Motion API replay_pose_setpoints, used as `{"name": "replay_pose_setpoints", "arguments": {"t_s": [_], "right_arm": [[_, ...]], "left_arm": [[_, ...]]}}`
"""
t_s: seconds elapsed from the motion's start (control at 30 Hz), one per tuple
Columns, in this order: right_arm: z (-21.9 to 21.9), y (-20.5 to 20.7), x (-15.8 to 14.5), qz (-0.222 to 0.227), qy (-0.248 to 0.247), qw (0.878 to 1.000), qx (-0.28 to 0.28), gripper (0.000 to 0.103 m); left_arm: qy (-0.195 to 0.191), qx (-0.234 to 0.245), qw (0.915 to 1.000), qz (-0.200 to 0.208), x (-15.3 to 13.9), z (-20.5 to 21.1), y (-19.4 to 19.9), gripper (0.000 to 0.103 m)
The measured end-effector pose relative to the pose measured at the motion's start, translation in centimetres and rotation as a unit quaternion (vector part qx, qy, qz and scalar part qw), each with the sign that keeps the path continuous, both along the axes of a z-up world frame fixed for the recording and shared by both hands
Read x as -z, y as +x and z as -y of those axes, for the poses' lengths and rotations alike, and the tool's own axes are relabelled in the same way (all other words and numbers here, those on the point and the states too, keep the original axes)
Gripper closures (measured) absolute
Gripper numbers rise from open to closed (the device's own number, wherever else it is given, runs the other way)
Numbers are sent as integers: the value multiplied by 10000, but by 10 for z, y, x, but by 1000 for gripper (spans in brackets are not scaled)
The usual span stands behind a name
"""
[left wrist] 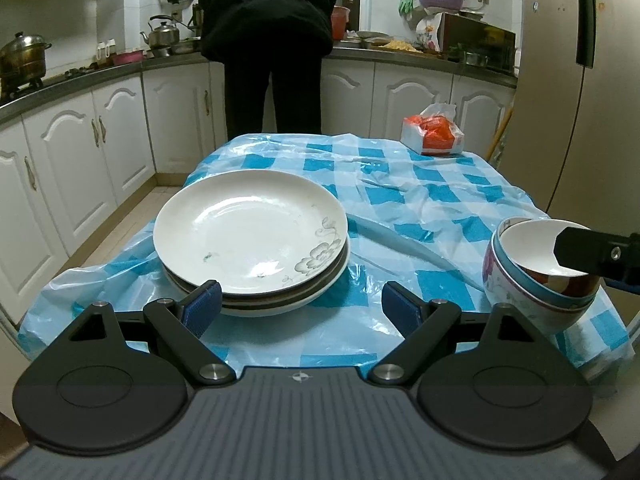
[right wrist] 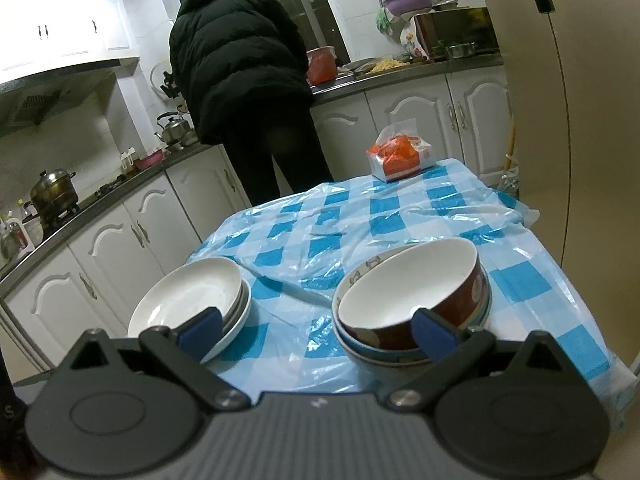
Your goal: Organize plates and bowls
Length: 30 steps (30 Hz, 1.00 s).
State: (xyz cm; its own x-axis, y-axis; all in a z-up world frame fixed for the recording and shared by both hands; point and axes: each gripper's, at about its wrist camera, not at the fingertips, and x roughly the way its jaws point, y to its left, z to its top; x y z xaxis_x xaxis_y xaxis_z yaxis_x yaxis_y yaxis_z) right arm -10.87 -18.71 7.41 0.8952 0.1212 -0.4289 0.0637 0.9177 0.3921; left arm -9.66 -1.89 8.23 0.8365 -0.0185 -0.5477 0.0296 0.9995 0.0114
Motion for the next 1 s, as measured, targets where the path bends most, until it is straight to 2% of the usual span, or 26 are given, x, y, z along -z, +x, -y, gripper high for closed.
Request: {"name": "replay_pose_setpoints", "arguments": {"t_s": [0.37,1.0], "right_arm": [[10,1,2,37,97,9998,153,3],[17,-2,3,88,153,9993,338,3]], "left_arm": [[-71,14,9999,80,-1,2,1,0],[-74,98,9999,-30,3,6,4,0]]}}
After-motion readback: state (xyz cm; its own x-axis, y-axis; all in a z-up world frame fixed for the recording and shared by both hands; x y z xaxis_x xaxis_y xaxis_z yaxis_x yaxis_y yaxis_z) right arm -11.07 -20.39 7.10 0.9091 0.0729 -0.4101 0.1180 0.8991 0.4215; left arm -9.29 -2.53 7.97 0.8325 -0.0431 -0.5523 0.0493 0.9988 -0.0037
